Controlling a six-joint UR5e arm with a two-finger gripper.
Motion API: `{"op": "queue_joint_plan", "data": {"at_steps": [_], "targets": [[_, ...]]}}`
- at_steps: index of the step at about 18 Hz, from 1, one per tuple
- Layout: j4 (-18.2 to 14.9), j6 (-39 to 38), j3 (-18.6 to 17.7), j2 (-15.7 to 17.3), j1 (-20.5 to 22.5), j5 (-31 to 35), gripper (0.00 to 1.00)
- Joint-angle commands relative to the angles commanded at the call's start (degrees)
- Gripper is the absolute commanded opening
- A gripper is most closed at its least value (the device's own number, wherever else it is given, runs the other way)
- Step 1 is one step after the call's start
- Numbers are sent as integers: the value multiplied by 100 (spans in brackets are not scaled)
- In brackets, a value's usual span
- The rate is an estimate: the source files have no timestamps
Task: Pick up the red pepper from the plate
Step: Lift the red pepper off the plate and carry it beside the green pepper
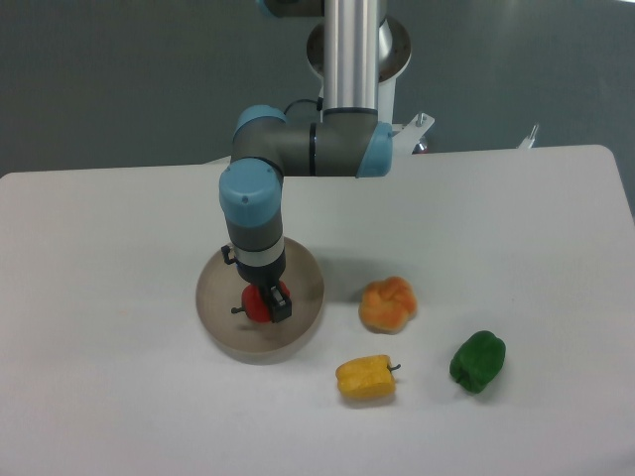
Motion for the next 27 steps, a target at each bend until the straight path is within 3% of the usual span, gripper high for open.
{"op": "queue_joint_plan", "data": {"at_steps": [5, 11, 14, 17, 18, 27], "targets": [[-53, 491, 483, 53, 474, 9, 51], [-816, 1984, 1458, -70, 1475, 9, 51], [-1054, 2687, 1863, -227, 1862, 9, 51], [-1055, 3110, 2136, -377, 2153, 17, 51], [-1055, 3329, 2406, -621, 2310, 44, 51], [-1020, 3472, 2629, -887, 2373, 9, 51]]}}
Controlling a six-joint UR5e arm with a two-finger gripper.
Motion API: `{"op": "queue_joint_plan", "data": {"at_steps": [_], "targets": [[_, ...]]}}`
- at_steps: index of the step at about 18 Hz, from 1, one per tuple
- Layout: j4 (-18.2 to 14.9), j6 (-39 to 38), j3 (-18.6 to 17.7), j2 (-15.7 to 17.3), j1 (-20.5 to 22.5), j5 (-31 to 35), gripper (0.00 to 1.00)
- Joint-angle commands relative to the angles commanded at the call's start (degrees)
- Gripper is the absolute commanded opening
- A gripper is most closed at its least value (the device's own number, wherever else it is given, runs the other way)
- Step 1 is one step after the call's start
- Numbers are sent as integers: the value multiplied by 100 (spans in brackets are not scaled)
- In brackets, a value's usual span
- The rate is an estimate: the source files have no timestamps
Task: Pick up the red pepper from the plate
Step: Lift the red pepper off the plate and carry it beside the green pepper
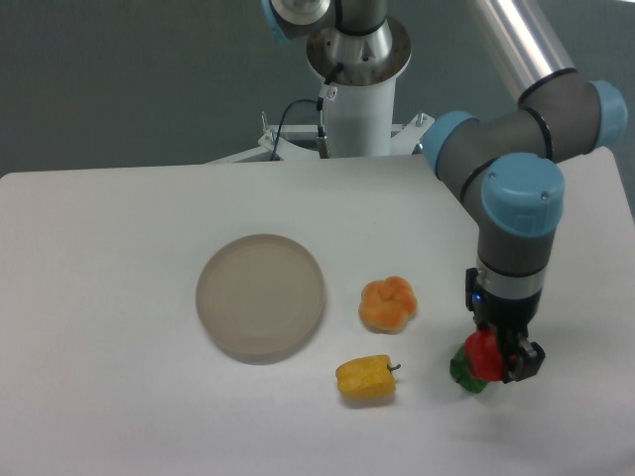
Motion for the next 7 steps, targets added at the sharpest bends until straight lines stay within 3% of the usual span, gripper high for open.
{"op": "queue_joint_plan", "data": {"at_steps": [7], "targets": [[-9, -9, -35, 18, 9, -9, 51]]}}
